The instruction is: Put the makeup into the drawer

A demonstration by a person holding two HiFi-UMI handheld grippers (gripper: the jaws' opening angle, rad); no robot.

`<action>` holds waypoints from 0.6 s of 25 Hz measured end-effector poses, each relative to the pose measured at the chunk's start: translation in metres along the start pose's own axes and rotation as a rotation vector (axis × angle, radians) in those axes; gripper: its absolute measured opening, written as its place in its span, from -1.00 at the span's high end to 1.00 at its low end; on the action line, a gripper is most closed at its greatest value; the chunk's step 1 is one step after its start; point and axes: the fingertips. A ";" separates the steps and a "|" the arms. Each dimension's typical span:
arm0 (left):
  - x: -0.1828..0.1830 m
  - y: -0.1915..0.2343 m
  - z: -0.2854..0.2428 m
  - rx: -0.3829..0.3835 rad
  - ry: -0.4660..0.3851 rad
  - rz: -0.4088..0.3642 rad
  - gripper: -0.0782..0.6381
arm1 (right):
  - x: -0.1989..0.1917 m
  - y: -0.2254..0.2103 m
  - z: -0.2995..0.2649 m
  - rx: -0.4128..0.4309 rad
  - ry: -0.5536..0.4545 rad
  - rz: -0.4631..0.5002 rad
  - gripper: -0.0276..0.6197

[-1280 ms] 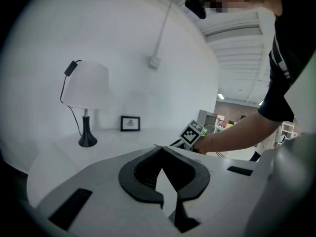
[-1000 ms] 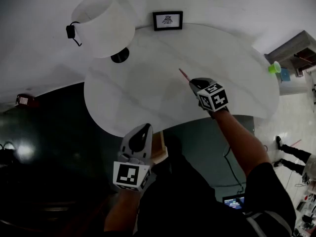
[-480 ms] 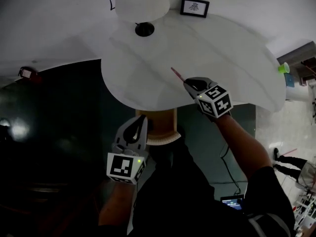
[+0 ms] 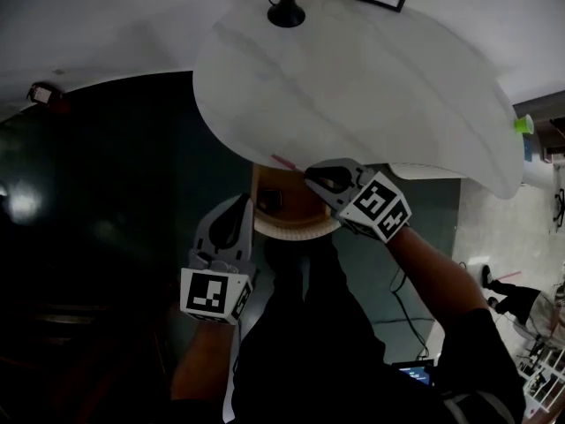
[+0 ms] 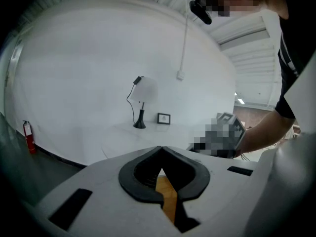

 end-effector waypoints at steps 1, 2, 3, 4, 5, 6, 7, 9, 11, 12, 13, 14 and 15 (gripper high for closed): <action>-0.004 0.002 -0.001 0.003 -0.002 0.001 0.75 | -0.006 0.010 -0.004 0.028 0.004 0.019 0.77; -0.008 0.004 -0.001 0.005 -0.003 0.002 0.75 | -0.014 0.018 -0.008 0.053 0.014 0.039 0.77; -0.013 0.006 -0.002 0.010 -0.002 0.004 0.75 | -0.024 0.026 -0.013 0.077 0.027 0.059 0.77; -0.017 0.007 -0.002 0.014 0.000 0.007 0.75 | -0.035 0.033 -0.018 0.101 0.042 0.076 0.77; -0.021 0.008 -0.002 0.017 0.002 0.010 0.75 | -0.046 0.039 -0.023 0.126 0.057 0.089 0.77; -0.025 0.008 -0.002 0.017 0.004 0.010 0.75 | -0.056 0.044 -0.027 0.151 0.071 0.101 0.77; -0.029 0.007 -0.002 0.014 0.007 0.007 0.75 | -0.065 0.049 -0.031 0.175 0.082 0.111 0.77; -0.038 0.007 -0.003 0.004 0.015 -0.002 0.75 | -0.081 0.055 -0.039 0.212 0.101 0.133 0.77; -0.045 0.009 -0.008 0.001 0.013 0.003 0.75 | -0.095 0.056 -0.048 0.235 0.120 0.156 0.77; -0.049 0.010 -0.010 0.002 0.015 0.008 0.75 | -0.102 0.056 -0.053 0.245 0.129 0.164 0.77; -0.054 0.011 -0.012 0.004 0.021 0.011 0.75 | -0.109 0.057 -0.057 0.256 0.137 0.173 0.77; -0.059 0.011 -0.014 0.007 0.026 0.016 0.75 | -0.116 0.058 -0.061 0.268 0.146 0.182 0.77; -0.062 0.011 -0.016 0.012 0.026 0.025 0.75 | -0.124 0.059 -0.064 0.282 0.156 0.195 0.77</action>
Point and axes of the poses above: the fingertips, and each gripper's own axes: z backward along the fingers, y to its left, x out of its top, and after that the axes turned 12 degrees about -x, right-handed
